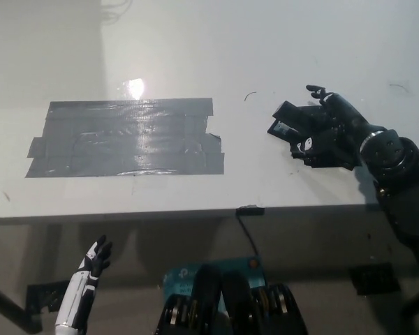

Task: A stapler is kept on the black spot marked on the desk infront of the robot. The robot picks up the stapler using its right hand and passes it to a person

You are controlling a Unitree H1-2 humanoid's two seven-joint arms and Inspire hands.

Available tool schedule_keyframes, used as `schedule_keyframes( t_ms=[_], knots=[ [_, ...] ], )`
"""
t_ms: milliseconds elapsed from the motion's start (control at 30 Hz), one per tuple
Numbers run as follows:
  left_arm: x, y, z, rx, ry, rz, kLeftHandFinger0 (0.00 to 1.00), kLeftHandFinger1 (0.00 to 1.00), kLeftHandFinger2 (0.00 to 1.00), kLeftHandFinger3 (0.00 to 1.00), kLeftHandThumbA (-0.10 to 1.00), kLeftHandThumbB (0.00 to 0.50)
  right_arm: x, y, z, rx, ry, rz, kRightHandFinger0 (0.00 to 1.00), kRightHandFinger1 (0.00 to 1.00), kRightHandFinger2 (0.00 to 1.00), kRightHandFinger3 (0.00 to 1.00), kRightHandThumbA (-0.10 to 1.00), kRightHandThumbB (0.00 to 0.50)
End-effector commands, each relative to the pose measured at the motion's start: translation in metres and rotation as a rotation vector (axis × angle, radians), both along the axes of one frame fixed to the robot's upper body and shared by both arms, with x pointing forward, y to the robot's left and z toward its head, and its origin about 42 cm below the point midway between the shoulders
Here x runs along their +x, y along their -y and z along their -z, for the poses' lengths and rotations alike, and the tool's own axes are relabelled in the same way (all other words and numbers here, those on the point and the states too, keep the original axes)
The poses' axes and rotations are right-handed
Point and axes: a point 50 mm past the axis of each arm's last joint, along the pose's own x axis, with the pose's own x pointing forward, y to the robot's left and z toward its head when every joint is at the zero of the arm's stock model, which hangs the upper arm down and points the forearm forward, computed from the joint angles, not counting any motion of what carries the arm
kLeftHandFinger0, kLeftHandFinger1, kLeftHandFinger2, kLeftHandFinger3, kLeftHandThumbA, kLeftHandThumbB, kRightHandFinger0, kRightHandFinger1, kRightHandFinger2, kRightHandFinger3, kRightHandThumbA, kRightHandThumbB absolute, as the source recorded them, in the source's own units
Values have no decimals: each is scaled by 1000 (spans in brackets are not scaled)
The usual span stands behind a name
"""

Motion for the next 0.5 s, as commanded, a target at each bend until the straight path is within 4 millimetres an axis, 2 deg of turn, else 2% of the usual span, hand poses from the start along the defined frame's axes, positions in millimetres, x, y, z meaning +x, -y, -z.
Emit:
schedule_keyframes(
  t_ms=[0, 200, 467],
  knots=[
    [3, -3, -11, 16, 63, 18, 1000, 1000, 1000, 1000, 1000, 301, 12, -5, -45, -47, 143, -43, 1000, 1000, 1000, 1000, 1000, 371],
    [4, -2, -12, 18, 66, 26, 1000, 1000, 1000, 1000, 1000, 290, 11, -14, -44, -33, 148, -53, 1000, 1000, 1000, 1000, 1000, 382],
    [6, -3, -16, 20, 69, 23, 1000, 1000, 1000, 1000, 1000, 304, 13, -18, -43, -59, 135, -56, 1000, 1000, 1000, 1000, 1000, 387]
  ],
)
